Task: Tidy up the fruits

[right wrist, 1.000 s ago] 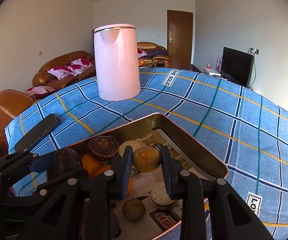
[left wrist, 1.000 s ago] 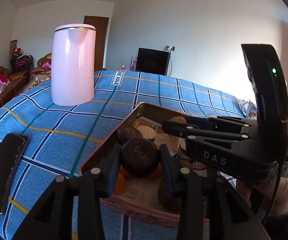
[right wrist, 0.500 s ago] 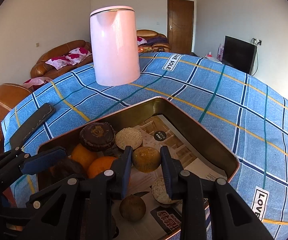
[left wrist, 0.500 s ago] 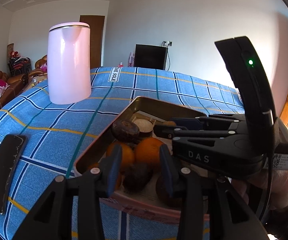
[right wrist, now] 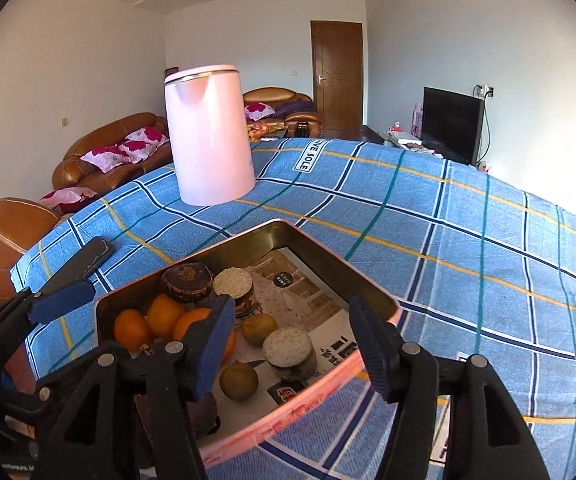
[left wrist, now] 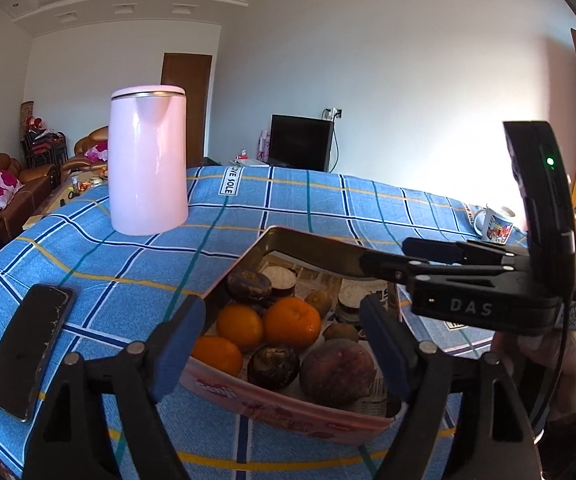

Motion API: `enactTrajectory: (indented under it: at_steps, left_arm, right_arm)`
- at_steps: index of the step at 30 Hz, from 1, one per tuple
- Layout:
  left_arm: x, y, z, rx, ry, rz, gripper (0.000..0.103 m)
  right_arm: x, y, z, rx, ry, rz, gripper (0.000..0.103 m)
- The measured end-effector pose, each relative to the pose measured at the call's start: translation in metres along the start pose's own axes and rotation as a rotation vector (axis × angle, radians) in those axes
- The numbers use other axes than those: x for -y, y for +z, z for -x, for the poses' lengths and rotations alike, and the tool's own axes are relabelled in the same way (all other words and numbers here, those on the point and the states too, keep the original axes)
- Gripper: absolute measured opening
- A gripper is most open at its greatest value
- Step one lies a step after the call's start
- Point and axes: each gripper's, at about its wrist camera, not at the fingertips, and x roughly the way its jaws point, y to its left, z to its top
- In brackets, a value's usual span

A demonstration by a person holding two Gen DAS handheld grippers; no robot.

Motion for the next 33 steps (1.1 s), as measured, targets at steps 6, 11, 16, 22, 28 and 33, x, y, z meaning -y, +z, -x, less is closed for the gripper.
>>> enactTrajectory:
  at_steps: [6, 11, 16, 22, 28, 33]
  left_arm:
    - [0.006, 0.003, 0.01, 0.033, 0.005, -0.003, 0.095]
    - [0.014, 0.005, 0.016, 0.047, -0.002, -0.014, 0.098]
    - [0.023, 0.008, 0.02, 0.058, -0.012, -0.027, 0.099]
    - [0.033, 0.009, 0.026, 0.076, -0.014, -0.045, 0.101]
    - [0.036, 0.011, 0.027, 0.073, -0.009, -0.052, 0.102]
    - [0.039, 0.01, 0.026, 0.067, -0.01, -0.058, 0.102]
  right_arm:
    - [0.015, -0.01, 0.045, 0.084, -0.025, -0.042, 0.071]
    - [0.017, -0.019, 0.075, 0.159, -0.061, -0.046, 0.077]
    - [0.013, -0.025, 0.096, 0.208, -0.102, -0.025, 0.078]
    - [0.014, -0.03, 0.112, 0.251, -0.135, -0.016, 0.08]
    - [0.017, -0.035, 0.119, 0.268, -0.135, -0.027, 0.081]
    - [0.018, -0.038, 0.125, 0.286, -0.138, -0.028, 0.083]
